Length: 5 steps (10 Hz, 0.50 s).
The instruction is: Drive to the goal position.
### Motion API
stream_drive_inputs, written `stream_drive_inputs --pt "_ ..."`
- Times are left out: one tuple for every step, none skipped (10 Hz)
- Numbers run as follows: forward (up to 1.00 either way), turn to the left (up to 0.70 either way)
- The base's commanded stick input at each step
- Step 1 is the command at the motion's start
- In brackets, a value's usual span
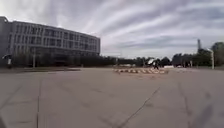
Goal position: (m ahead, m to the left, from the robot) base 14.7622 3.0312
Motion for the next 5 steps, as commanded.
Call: stream_drive_inputs --pt "0.85 0.0" --pt "0.85 0.0" --pt "0.85 0.0" --pt "0.85 0.0" --pt "0.85 0.0"
